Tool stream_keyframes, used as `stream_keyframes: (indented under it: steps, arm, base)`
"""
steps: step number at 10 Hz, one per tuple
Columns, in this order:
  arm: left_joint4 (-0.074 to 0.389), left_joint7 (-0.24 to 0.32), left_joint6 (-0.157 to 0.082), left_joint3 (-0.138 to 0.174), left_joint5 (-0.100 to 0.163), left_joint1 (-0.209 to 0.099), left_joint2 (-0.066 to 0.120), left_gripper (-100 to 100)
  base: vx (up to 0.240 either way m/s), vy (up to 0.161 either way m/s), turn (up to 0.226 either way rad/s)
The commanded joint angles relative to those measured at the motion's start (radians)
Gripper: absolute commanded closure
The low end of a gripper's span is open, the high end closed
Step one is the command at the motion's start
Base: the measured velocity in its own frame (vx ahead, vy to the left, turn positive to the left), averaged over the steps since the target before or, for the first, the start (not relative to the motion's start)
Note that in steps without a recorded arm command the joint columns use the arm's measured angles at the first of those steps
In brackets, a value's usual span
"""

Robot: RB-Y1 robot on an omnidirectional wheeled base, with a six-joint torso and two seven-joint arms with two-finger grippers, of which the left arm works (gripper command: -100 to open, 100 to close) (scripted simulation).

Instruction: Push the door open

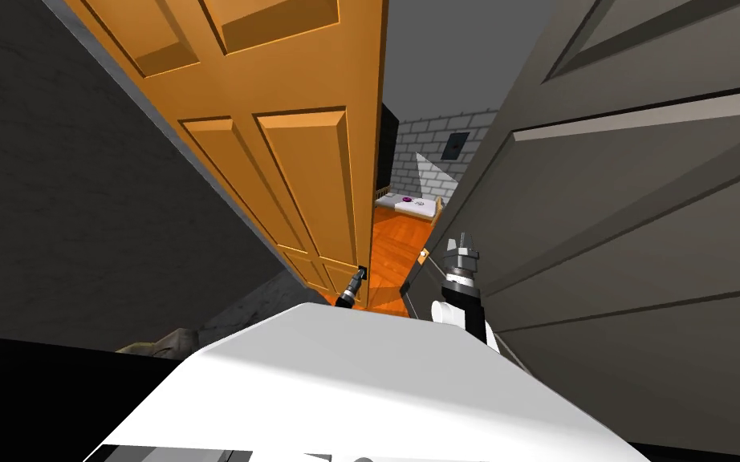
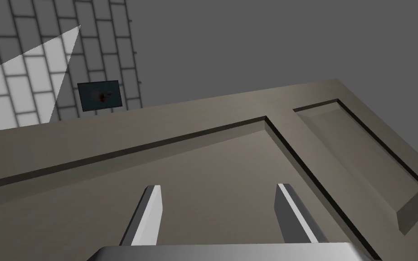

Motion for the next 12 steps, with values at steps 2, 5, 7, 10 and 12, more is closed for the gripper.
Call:
stream_keyframes:
  steps: [2,5,7,10,12]
  arm:
    - [-0.003,-0.024,0.039,0.023,0.012,0.003,0.012,100]
    - [0.001,-0.056,0.075,0.051,0.026,-0.001,0.019,100]
    - [0.003,-0.068,0.088,0.061,0.032,-0.002,0.022,100]
    - [0.006,-0.088,0.11,0.079,0.041,-0.004,0.026,100]
    - [0.008,-0.104,0.128,0.093,0.048,-0.006,0.028,100]
  base:
    - [0.016,0.062,-0.273]
    - [0.027,0.063,-0.313]
    - [0.003,0.058,-0.213]
    - [0.004,0.042,-0.197]
    - [0.005,0.037,-0.167]
